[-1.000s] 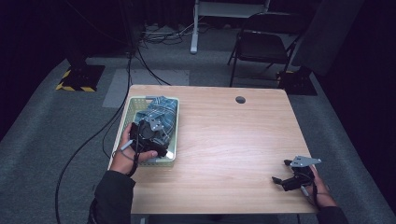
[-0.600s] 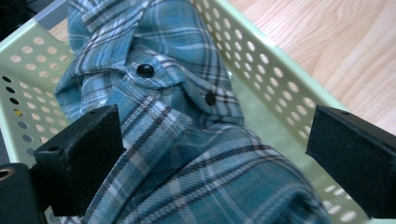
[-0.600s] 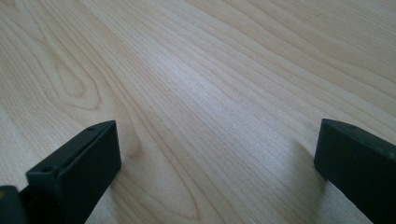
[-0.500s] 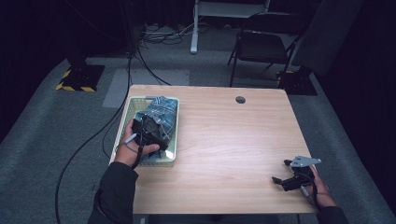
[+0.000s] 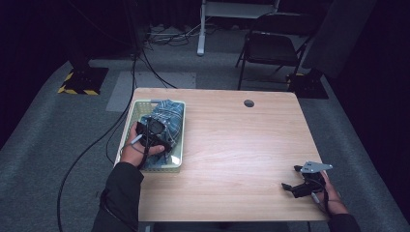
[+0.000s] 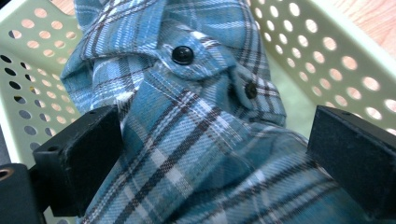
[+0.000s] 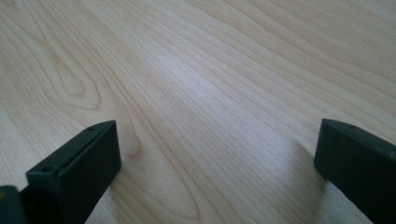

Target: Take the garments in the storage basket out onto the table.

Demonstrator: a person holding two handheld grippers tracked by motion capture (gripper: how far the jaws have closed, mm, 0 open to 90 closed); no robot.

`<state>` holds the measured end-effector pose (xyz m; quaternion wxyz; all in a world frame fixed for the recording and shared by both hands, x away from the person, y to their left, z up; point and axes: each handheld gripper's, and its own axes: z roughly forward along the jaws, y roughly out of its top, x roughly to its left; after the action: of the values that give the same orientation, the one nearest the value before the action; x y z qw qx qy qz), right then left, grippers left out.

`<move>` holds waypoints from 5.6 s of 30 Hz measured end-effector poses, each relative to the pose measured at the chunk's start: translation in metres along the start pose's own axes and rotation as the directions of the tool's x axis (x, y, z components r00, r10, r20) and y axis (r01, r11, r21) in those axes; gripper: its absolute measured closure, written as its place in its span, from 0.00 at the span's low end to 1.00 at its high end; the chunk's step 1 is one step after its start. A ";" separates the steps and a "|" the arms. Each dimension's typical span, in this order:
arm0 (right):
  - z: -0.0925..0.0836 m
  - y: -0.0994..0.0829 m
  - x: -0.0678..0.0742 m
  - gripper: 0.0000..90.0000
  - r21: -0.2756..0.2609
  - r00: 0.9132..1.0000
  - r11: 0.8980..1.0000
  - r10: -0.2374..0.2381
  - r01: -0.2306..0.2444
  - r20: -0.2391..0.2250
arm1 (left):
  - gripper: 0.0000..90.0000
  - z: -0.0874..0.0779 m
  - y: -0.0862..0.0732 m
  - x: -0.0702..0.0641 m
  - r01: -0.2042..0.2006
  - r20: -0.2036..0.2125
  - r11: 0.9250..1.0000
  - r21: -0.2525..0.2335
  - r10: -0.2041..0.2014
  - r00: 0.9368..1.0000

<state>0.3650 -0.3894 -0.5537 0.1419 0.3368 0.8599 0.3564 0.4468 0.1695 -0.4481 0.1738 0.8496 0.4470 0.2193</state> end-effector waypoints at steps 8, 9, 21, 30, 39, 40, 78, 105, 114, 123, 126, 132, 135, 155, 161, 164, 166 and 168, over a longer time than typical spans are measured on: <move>0.000 0.000 0.000 0.01 0.000 1.000 1.000 0.000 0.000 0.000 | 0.03 0.016 0.007 0.002 -0.011 -0.009 0.998 0.058 0.011 1.000; 0.000 0.000 0.000 0.00 0.000 1.000 1.000 0.000 0.000 0.000 | 0.03 0.018 0.008 0.002 -0.013 -0.009 0.998 0.063 0.014 1.000; 0.000 0.000 0.000 0.01 0.000 1.000 1.000 0.001 -0.001 0.000 | 0.01 0.038 0.012 0.011 0.002 -0.002 0.992 0.124 -0.002 1.000; 0.000 0.000 0.000 0.00 0.000 1.000 1.000 0.000 0.000 0.000 | 0.00 0.049 0.011 0.012 0.012 -0.040 0.989 0.146 -0.007 0.999; 0.000 0.000 0.000 0.00 0.000 1.000 1.000 0.000 0.000 0.000 | 0.00 0.065 0.010 0.008 0.047 -0.079 0.985 0.164 -0.035 0.996; 0.000 0.000 0.000 0.00 0.000 1.000 1.000 0.001 -0.001 0.000 | 0.00 0.066 0.010 0.008 0.050 -0.077 0.985 0.164 -0.038 0.996; 0.000 0.000 0.000 0.00 0.000 1.000 1.000 0.001 -0.001 0.000 | 0.55 0.059 0.005 0.007 0.109 -0.114 0.984 0.139 -0.094 0.989; 0.000 0.000 0.000 0.01 0.000 1.000 1.000 0.000 0.000 0.000 | 0.59 0.004 -0.003 0.016 0.203 -0.080 0.973 -0.106 -0.212 0.974; 0.000 0.000 0.000 0.01 0.000 1.000 1.000 0.000 0.000 0.000 | 0.59 -0.009 -0.004 0.012 0.187 -0.072 0.970 -0.152 -0.200 0.977; 0.000 0.000 0.000 0.01 0.000 1.000 1.000 0.001 -0.001 0.000 | 0.59 -0.020 -0.003 0.008 0.185 -0.063 0.963 -0.194 -0.200 0.978; 0.000 0.000 0.000 0.01 0.000 1.000 1.000 0.001 -0.001 0.000 | 0.59 -0.023 -0.003 0.006 0.181 -0.055 0.963 -0.201 -0.196 0.979; 0.000 0.000 0.000 0.01 0.000 1.000 1.000 0.000 0.000 0.000 | 0.59 -0.029 0.000 0.000 0.170 -0.044 0.961 -0.218 -0.183 0.982; 0.000 0.000 0.000 0.01 0.000 1.000 1.000 0.000 0.000 0.001 | 0.59 -0.031 0.002 -0.003 0.164 -0.041 0.961 -0.223 -0.178 0.983; 0.000 0.000 0.000 0.01 0.000 1.000 1.000 0.001 -0.001 0.001 | 0.59 -0.044 0.015 -0.023 0.112 -0.015 0.963 -0.244 -0.119 0.993; 0.000 0.000 0.000 0.01 0.000 1.000 1.000 0.000 0.000 0.001 | 0.59 -0.048 0.020 -0.028 0.097 -0.016 0.967 -0.236 -0.104 0.994; 0.000 0.000 0.000 0.00 0.000 1.000 1.000 0.000 0.000 0.000 | 0.59 -0.052 0.023 -0.030 0.082 -0.019 0.969 -0.232 -0.089 0.996; 0.000 0.000 0.000 0.01 -0.001 1.000 1.000 0.000 0.000 0.000 | 0.59 -0.053 0.026 -0.032 0.074 -0.022 0.971 -0.229 -0.081 0.996; 0.000 0.000 0.000 0.01 0.000 1.000 1.000 0.000 0.000 0.001 | 0.59 -0.055 0.029 -0.035 0.061 -0.029 0.973 -0.223 -0.070 0.997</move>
<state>0.3649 -0.3894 -0.5538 0.1422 0.3370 0.8597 0.3565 0.4200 0.1304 -0.3946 0.2666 0.8055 0.4506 0.2778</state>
